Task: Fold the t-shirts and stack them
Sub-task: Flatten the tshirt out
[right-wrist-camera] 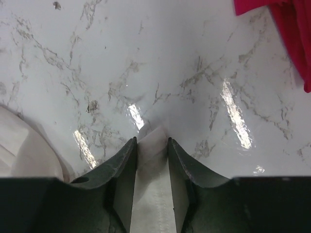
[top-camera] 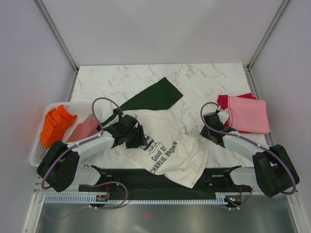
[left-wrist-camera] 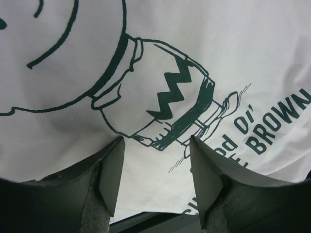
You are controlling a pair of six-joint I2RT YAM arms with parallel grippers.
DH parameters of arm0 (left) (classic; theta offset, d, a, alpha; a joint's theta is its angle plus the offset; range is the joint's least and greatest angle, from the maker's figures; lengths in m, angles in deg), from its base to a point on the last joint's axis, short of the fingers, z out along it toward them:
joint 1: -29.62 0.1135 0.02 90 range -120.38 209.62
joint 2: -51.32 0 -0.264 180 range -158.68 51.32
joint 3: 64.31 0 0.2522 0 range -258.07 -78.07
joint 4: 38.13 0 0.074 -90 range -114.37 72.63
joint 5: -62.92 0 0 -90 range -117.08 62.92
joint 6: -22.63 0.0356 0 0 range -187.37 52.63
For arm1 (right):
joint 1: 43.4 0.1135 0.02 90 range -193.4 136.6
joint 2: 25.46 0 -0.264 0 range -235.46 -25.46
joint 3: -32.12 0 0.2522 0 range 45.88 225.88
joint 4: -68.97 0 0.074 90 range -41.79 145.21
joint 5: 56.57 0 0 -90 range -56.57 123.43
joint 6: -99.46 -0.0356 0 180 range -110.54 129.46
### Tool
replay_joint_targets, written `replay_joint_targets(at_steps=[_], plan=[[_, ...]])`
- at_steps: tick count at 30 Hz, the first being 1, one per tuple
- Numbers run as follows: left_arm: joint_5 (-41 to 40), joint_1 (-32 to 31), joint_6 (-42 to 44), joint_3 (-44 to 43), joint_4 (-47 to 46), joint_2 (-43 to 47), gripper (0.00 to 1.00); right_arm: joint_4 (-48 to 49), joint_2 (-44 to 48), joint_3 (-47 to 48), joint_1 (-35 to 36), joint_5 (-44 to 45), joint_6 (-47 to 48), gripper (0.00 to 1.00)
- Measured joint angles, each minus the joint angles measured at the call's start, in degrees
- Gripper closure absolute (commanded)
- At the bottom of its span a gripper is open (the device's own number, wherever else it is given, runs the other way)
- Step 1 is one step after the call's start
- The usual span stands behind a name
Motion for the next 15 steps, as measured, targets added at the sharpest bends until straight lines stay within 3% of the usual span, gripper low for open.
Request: replay_joint_targets(at_steps=[4, 8, 15], plan=[[0.1, 1.4, 0.6, 0.4, 0.3, 0.7, 0.37, 1.6, -0.9, -0.2, -1.0, 0.6, -1.0, 0.92], [0.5, 3.4, 0.9, 1.2, 0.3, 1.6, 0.37, 0.2, 1.6, -1.2, -2.7, 2.7, -2.7, 1.00], [0.9, 5.7, 1.0, 3.3, -0.2, 3.9, 0.39, -5.6, 17.2, -3.5, -3.2, 7.8, -5.6, 0.99]])
